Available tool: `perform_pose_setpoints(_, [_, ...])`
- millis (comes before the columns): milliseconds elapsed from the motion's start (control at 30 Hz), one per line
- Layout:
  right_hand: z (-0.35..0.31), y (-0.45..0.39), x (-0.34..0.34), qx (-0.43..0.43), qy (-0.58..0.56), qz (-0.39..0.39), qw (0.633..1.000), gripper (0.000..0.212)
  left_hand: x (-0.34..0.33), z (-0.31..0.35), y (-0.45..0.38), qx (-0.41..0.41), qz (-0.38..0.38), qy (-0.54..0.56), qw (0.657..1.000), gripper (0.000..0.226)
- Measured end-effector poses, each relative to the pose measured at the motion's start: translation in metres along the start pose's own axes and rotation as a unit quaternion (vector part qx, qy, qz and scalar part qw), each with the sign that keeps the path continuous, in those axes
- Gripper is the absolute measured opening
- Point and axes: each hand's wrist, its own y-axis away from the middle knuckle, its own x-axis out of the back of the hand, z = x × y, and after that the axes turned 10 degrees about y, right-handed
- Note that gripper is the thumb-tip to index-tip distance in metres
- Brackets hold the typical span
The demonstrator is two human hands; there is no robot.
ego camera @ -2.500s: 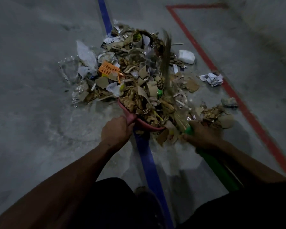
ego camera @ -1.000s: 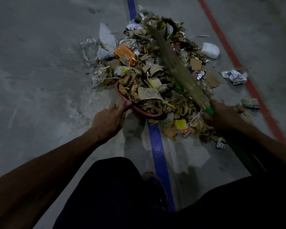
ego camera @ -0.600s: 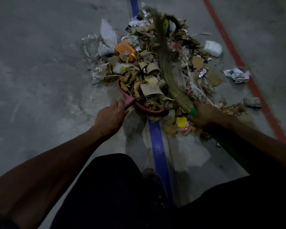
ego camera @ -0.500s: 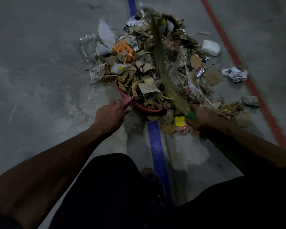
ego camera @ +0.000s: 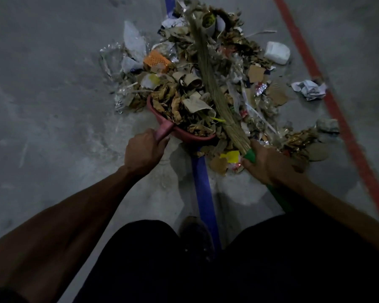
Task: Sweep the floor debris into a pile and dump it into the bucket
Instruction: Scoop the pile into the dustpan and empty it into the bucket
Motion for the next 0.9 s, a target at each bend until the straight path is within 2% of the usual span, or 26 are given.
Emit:
perform_pose_setpoints(100, [-0.001,0.019,0.036,0.002,-0.013,0.013,1.000,0.064,0.033,0.025,0.004,0.008,0.000,-0.004,1.000,0.042])
perform_pose_setpoints(267, [-0.002,0.059,0.125,-0.037,-0.041,-0.024,0.998,0.060,0.116,0.082,0.011,0.012,-0.003,0.006,1.000,0.040])
perform_pose_setpoints(400, [-0.002,0.098,0.222,-0.064,-0.067,-0.040,0.995,0.056,0.199,0.142,0.021,0.011,-0.001,0.014,1.000,0.038])
perform_pose_setpoints(533, [-0.005,0.145,0.328,-0.084,-0.095,-0.063,0.990,0.061,0.291,0.210,0.032,0.017,0.010,0.029,0.999,0.036])
perform_pose_setpoints(700, [-0.007,0.210,0.441,-0.069,-0.128,-0.052,0.988,0.059,0.403,0.278,0.054,0.017,0.015,0.022,1.000,0.035])
perform_pose_setpoints(900, [-0.014,0.278,0.520,-0.058,-0.115,-0.036,0.991,0.069,0.494,0.312,0.093,0.013,0.022,0.012,1.000,0.037])
